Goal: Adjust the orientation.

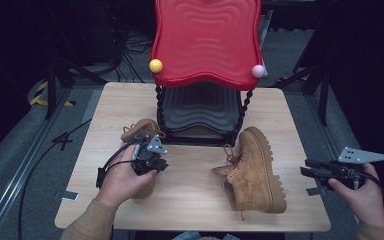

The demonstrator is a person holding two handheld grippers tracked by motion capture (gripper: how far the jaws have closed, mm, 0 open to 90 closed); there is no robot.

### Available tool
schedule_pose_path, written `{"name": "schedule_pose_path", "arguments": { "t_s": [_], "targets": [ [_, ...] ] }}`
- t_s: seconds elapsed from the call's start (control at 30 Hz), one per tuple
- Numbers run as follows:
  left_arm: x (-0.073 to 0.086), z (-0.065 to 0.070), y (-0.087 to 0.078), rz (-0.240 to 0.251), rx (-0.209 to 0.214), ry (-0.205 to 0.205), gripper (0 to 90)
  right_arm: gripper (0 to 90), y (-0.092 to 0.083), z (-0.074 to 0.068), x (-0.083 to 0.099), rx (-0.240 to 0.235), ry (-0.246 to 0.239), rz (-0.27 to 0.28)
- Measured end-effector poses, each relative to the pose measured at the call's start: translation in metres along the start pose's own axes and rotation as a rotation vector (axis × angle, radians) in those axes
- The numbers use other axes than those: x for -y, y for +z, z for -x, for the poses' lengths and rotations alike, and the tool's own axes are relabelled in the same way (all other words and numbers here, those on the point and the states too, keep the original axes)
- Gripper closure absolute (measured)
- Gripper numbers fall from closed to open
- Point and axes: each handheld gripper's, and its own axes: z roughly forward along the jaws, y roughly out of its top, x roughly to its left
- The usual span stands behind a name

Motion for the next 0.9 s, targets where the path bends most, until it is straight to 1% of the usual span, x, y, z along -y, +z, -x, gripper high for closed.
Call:
{"name": "schedule_pose_path", "arguments": {
  "t_s": [0.03,0.07,0.13,0.17,0.27,0.37,0.47,0.53,0.57,0.63,0.67,0.7,0.73,0.83,0.9],
  "targets": [
    [0.000,0.001,-0.002,0.005,0.008,-0.007,80.2,60.3,0.000,0.000,0.000,-0.001,0.001,0.000],
    [0.000,0.001,-0.004,0.013,0.013,-0.004,79.6,60.2,0.000,0.000,0.000,-0.002,0.002,0.001],
    [-0.001,0.003,-0.009,0.032,0.019,-0.011,73.5,59.9,0.001,0.001,0.000,-0.003,0.004,0.000],
    [-0.002,0.004,-0.012,0.043,0.027,-0.017,73.5,59.9,0.001,0.001,0.000,-0.003,0.004,0.000],
    [-0.001,0.004,-0.021,0.068,0.034,-0.037,66.8,59.4,0.001,0.001,0.000,-0.004,0.008,0.002],
    [0.000,0.003,-0.032,0.083,0.005,-0.053,59.0,59.0,0.002,0.001,0.000,-0.004,0.008,0.004],
    [0.002,0.000,-0.042,0.105,-0.023,-0.075,54.0,58.8,0.003,0.002,0.000,-0.005,0.006,-0.001],
    [0.005,-0.001,-0.047,0.091,-0.042,-0.098,50.1,58.4,0.005,0.003,0.001,-0.004,0.007,-0.006],
    [0.007,-0.002,-0.048,0.083,-0.049,-0.113,50.1,58.4,0.005,0.003,0.001,-0.004,0.007,-0.006],
    [0.011,-0.005,-0.050,0.042,-0.055,-0.138,45.9,57.7,0.006,0.003,0.001,-0.007,0.010,-0.007],
    [0.014,-0.006,-0.049,0.031,-0.060,-0.149,44.1,57.4,0.006,0.003,0.002,-0.011,0.014,-0.006],
    [0.016,-0.008,-0.050,0.023,-0.064,-0.153,43.1,57.4,0.007,0.003,0.002,-0.011,0.017,-0.004],
    [0.018,-0.010,-0.049,0.029,-0.069,-0.163,42.0,57.4,0.007,0.003,0.002,-0.009,0.015,-0.004],
    [0.021,-0.015,-0.045,0.004,-0.064,-0.166,40.6,57.1,0.009,0.003,0.002,-0.012,0.017,-0.008],
    [0.022,-0.017,-0.040,-0.007,-0.037,-0.170,40.2,56.6,0.010,0.003,0.002,-0.014,0.016,-0.007]
  ]
}}
